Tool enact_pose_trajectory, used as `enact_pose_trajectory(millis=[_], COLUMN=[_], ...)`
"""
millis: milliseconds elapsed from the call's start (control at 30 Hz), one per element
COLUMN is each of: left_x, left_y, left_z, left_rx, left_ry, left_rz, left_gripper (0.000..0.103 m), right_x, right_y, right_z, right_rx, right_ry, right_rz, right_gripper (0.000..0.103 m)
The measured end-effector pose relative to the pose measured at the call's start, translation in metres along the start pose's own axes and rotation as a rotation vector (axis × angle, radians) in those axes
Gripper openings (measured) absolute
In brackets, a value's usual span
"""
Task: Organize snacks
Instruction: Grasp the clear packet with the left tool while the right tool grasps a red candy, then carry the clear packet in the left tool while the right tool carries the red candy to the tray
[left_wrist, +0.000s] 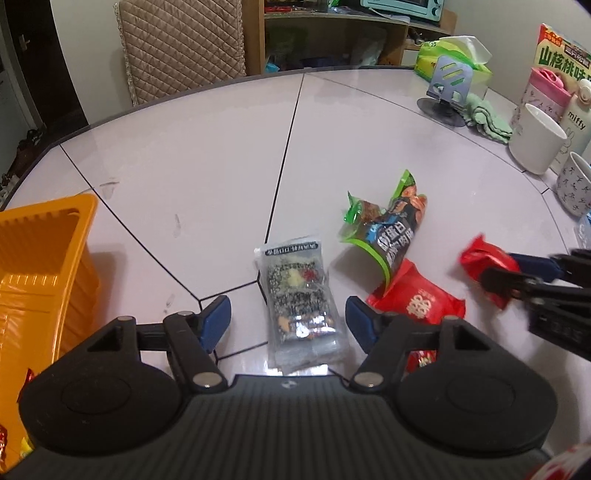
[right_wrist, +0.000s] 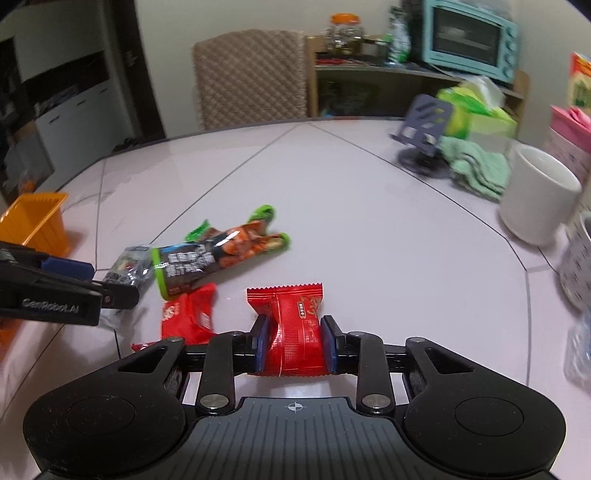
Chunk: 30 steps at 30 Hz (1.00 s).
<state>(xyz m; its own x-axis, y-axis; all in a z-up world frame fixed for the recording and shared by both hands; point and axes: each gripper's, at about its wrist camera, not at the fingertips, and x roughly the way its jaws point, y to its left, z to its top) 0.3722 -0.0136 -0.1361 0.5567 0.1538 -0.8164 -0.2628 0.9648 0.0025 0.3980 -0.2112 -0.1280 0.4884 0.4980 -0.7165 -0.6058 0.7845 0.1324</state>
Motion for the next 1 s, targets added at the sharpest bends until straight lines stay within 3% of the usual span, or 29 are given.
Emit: enact_pose_trajectory(millis=[433,667,1000], left_x=[0.018,0.018,0.014], left_y=[-0.01,-0.014,-0.012], left_z=[0.011,0.014,0.009], left_rx=[0.035,0.045,0.054], left_ry=[0.027,0.022,0.027], left_rz=[0.002,-0.016,-0.017], left_gripper=[0.056,0.039,0.036], right_x=[-0.031,-0.039,-0.045], right_y=[-0.032,-0.036,-0.032], right_z=[-0.017,-0.024,-0.028], right_rx=[0.157,0.188,0.195], right_ry=[-0.024,-0.027,-0.031], right_rz=[-0.035,-0.038,-0.035], right_gripper=[0.03,0.03,0.03])
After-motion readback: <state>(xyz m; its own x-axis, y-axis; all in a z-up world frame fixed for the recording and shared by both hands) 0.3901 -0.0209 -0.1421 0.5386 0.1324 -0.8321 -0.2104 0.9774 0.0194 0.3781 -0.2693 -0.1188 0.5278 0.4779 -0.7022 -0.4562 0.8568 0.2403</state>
